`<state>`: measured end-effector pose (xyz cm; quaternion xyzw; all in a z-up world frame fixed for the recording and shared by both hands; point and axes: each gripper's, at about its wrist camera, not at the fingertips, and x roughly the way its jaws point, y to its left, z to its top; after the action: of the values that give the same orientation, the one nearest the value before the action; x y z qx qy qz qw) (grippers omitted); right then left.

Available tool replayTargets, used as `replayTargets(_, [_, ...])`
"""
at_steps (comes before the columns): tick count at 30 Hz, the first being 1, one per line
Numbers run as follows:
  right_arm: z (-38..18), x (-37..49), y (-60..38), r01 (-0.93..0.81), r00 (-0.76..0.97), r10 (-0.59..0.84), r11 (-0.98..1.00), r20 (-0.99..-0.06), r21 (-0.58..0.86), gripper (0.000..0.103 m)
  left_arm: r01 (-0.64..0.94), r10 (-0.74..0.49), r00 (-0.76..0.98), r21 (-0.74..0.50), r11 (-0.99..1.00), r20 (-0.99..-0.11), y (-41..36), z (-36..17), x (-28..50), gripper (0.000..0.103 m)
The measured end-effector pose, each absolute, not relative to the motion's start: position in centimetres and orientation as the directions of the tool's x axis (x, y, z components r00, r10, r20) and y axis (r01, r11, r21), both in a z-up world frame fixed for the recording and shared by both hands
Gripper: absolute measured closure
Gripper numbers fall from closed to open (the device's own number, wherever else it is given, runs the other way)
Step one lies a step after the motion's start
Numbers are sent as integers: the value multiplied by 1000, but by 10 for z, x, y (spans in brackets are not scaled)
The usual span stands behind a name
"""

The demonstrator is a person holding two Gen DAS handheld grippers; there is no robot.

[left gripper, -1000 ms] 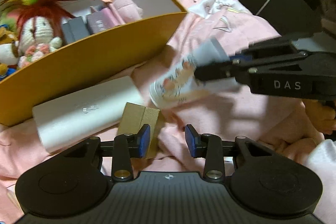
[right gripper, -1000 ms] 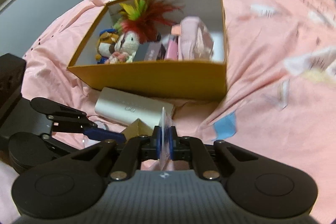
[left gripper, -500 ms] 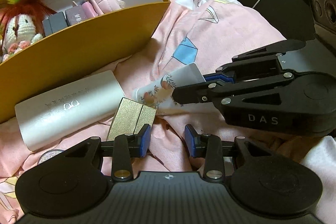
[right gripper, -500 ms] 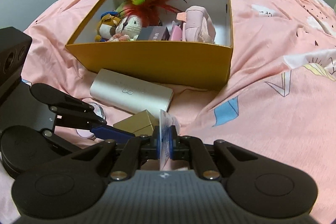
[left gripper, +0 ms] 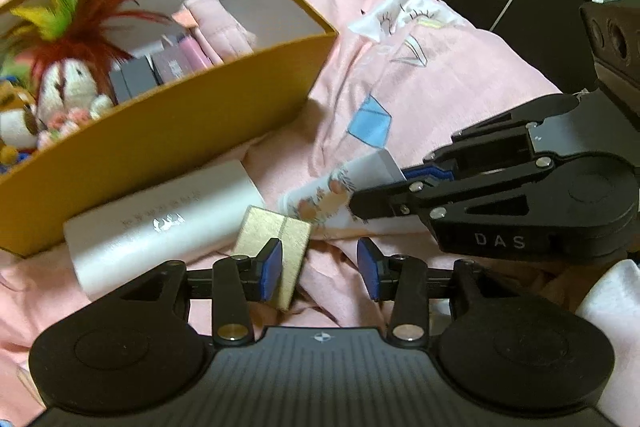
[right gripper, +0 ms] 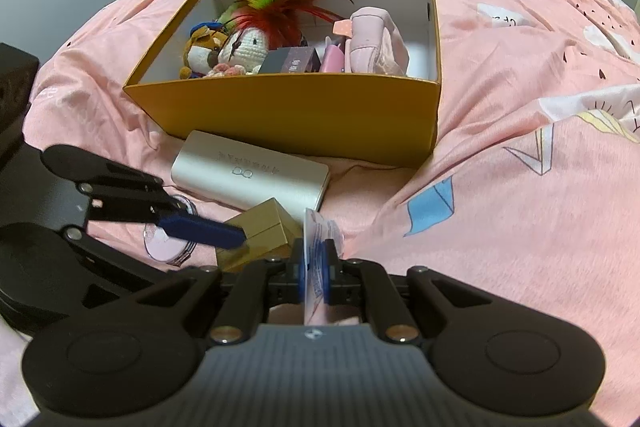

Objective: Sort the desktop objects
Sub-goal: 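Lift the floral tube with right tool while left tool grasps the gold cube box, then carry the floral tube and gold cube box up over the orange box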

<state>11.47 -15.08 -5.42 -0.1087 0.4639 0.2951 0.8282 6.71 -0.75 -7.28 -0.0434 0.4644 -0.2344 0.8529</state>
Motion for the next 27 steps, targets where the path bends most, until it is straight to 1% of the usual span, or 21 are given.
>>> replayTargets(1, [-54, 115, -151, -589, 396, 387, 802, -833, 93, 95, 359, -433, 469, -281, 890, -770, -5, -71, 67, 47])
replayTargets(2, [-54, 115, -151, -589, 396, 387, 803, -833, 93, 95, 358, -428, 480, -274, 893, -766, -2, -69, 67, 45])
replayTargets(7, [-54, 114, -150, -589, 395, 386, 803, -833, 93, 95, 376, -400, 466, -233, 897, -789, 3, -71, 74, 40])
replayTargets(11, [-55, 114, -150, -589, 396, 386, 803, -833, 92, 95, 416, -394, 437, -206, 886, -809, -1, -78, 82, 38])
replayTargets(14, [-55, 114, -150, -588, 396, 386, 803, -833, 93, 95, 432, -397, 404, -210, 877, -824, -6, -84, 88, 38])
replayTargets(18, [-54, 114, -150, -588, 395, 386, 803, -833, 93, 95, 430, -365, 394, -182, 885, -843, -11, -88, 91, 38])
replayTargets(19, [-55, 114, -150, -587, 394, 387, 804, -834, 95, 95, 422, -367, 396, -188, 887, -842, -9, -87, 91, 39])
replayTargets(20, [-55, 114, -150, -586, 393, 388, 804, -834, 97, 95, 413, -370, 399, -195, 889, -839, -8, -86, 91, 44])
replayTargets(22, [-56, 114, -151, -585, 392, 389, 805, -834, 100, 95, 388, -365, 399, -206, 898, -842, -6, -87, 92, 48])
replayTargets(27, [-56, 114, -151, -585, 391, 389, 805, -834, 101, 94, 374, -334, 402, -180, 910, -853, -11, -91, 94, 48])
